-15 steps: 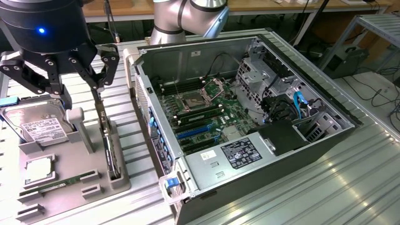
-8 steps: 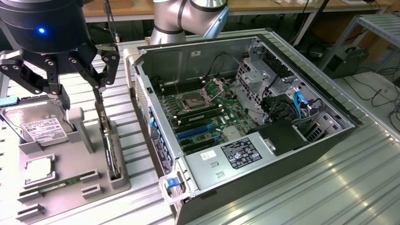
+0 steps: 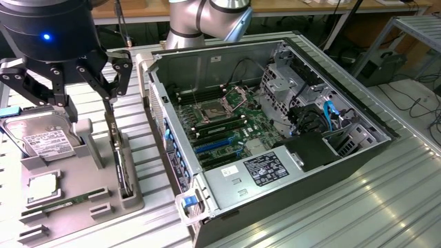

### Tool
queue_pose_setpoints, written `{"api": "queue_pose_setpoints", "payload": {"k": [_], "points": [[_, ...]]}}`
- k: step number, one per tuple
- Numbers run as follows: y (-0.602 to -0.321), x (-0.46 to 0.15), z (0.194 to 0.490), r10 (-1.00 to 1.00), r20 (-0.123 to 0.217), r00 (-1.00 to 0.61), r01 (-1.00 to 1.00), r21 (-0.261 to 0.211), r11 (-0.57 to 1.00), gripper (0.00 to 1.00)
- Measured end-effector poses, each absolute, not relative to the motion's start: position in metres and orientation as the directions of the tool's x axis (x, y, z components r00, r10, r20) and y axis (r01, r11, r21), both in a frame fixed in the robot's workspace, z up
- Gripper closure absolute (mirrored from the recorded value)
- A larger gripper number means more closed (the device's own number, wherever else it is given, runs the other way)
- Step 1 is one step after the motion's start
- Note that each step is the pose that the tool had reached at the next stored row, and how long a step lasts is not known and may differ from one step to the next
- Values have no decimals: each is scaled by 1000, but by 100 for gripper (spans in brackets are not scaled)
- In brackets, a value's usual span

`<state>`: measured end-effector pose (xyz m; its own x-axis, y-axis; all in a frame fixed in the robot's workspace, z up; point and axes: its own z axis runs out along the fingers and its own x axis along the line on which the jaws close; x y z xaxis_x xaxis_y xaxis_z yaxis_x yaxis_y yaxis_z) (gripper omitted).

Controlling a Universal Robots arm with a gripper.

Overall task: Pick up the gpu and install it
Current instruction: 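Pick up the gpu and move the gpu toward the slot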

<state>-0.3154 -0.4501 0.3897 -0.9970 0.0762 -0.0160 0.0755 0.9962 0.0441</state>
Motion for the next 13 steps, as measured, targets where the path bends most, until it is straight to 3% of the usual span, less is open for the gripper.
{"api": "queue_pose_setpoints", "payload": {"k": [13], "points": [[-462, -315, 385, 76, -16, -997, 75, 44, 996, 46]]}}
